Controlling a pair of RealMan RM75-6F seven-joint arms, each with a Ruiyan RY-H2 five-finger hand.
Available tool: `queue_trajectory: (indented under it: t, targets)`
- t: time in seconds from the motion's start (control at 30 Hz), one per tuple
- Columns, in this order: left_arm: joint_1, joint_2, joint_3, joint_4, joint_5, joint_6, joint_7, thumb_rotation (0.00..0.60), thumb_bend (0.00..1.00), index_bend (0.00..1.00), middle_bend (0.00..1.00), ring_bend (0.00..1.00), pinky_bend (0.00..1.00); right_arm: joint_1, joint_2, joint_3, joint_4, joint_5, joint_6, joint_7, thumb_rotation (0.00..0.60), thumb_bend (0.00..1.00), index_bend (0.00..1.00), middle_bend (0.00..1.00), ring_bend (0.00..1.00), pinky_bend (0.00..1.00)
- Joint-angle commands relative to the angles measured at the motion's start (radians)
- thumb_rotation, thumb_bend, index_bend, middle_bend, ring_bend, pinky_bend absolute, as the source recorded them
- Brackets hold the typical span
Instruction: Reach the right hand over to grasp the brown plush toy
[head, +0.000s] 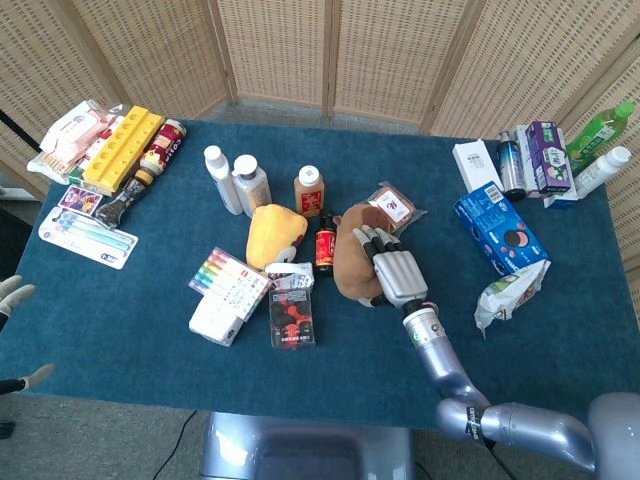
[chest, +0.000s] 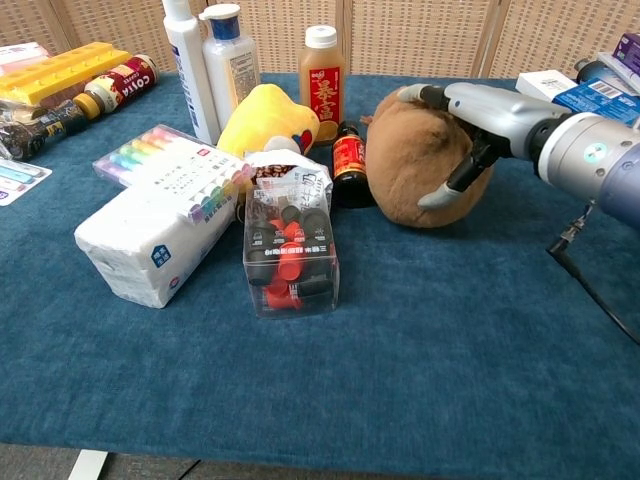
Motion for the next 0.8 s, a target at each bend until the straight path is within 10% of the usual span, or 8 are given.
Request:
queue_trajectory:
  t: [0.03, 0.2, 0.8]
  targets:
    - [0.001, 0.001, 0.000, 0.001, -0.001, 0.001, -0.002, 0.600, 0.00, 0.12, 0.00, 0.00, 0.00, -0.007, -0.033, -0.008, 0.043, -0.048, 0.027, 0.032, 0.600, 0.00, 0.32, 0.53, 0.31, 0.57]
    - [0.002, 0.002, 0.000, 0.002, 0.000, 0.003, -0.005, 0.600, 0.00, 0.12, 0.00, 0.00, 0.00, -0.020, -0.056, -0.011, 0.075, -0.082, 0.043, 0.071, 0.600, 0.00, 0.48, 0.73, 0.49, 0.73]
    - [0.005, 0.007, 0.001, -0.001, 0.011, 0.012, -0.021, 0.600, 0.00, 0.12, 0.00, 0.00, 0.00, -0.057, 0.134, 0.086, -0.228, -0.225, 0.212, 0.006, 0.600, 0.04, 0.52, 0.77, 0.51, 0.77]
